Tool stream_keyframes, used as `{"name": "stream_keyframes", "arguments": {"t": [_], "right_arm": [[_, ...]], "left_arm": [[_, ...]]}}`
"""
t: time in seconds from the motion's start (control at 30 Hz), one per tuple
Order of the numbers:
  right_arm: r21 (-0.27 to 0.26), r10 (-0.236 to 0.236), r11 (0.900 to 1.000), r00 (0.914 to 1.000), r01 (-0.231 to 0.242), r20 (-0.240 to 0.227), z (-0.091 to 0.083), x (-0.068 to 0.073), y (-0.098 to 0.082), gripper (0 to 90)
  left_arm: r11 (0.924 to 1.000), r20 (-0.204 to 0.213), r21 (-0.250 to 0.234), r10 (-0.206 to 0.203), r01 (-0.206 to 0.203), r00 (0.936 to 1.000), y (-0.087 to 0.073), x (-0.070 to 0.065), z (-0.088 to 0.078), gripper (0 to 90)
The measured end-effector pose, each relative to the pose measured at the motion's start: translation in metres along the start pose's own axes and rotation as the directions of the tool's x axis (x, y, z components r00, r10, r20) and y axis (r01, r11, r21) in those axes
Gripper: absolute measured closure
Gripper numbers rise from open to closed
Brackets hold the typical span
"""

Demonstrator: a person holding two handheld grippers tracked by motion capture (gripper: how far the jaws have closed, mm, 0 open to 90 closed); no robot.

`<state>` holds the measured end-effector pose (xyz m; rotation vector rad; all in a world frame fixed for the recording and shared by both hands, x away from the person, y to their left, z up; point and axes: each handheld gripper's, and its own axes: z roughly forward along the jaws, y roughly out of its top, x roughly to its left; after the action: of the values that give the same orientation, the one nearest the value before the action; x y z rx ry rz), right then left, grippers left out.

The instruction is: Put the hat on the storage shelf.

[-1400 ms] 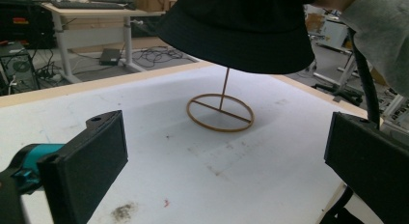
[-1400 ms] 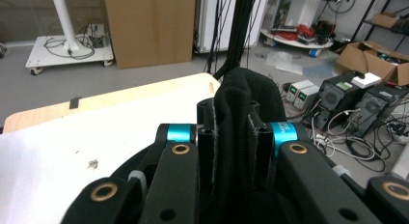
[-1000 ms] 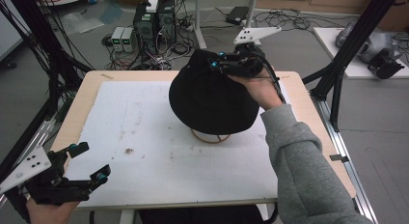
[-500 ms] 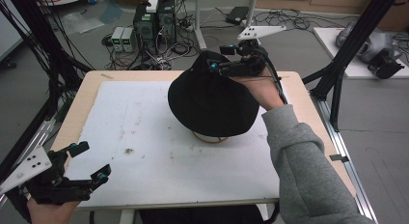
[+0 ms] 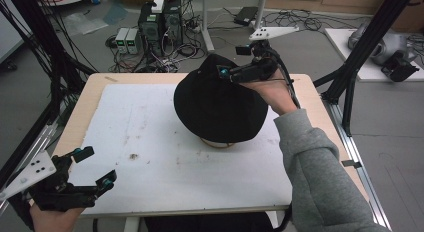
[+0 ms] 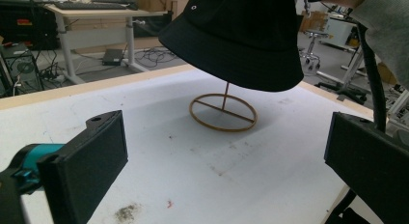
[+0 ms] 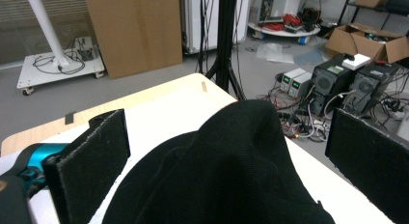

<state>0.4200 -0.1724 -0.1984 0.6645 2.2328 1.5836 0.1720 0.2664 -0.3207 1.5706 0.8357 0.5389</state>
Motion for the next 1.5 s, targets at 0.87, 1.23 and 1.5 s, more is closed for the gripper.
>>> {"name": "stream_keyframes", "arguments": {"t": [0.87,1.23,1.5], "right_arm": [[0.038,-0.010,0.999,0.9982,0.008,0.060,-0.039,0.007,-0.001,0.9],[0.032,0.001,0.999,0.9944,-0.004,0.105,-0.067,0.006,-0.003,0.9],[0.025,0.005,1.000,0.9921,-0.008,0.125,-0.085,0.007,-0.007,0.9]], "left_arm": [[0.9998,0.070,0.017,0.004,-0.005,0.9975,0.006,0.005,0.031,1.7],[0.9997,0.093,0.022,0.005,-0.007,0.9956,0.008,0.005,0.041,1.7],[0.9997,0.112,0.017,0.013,-0.015,0.9936,0.011,0.004,0.047,1.7]]}}
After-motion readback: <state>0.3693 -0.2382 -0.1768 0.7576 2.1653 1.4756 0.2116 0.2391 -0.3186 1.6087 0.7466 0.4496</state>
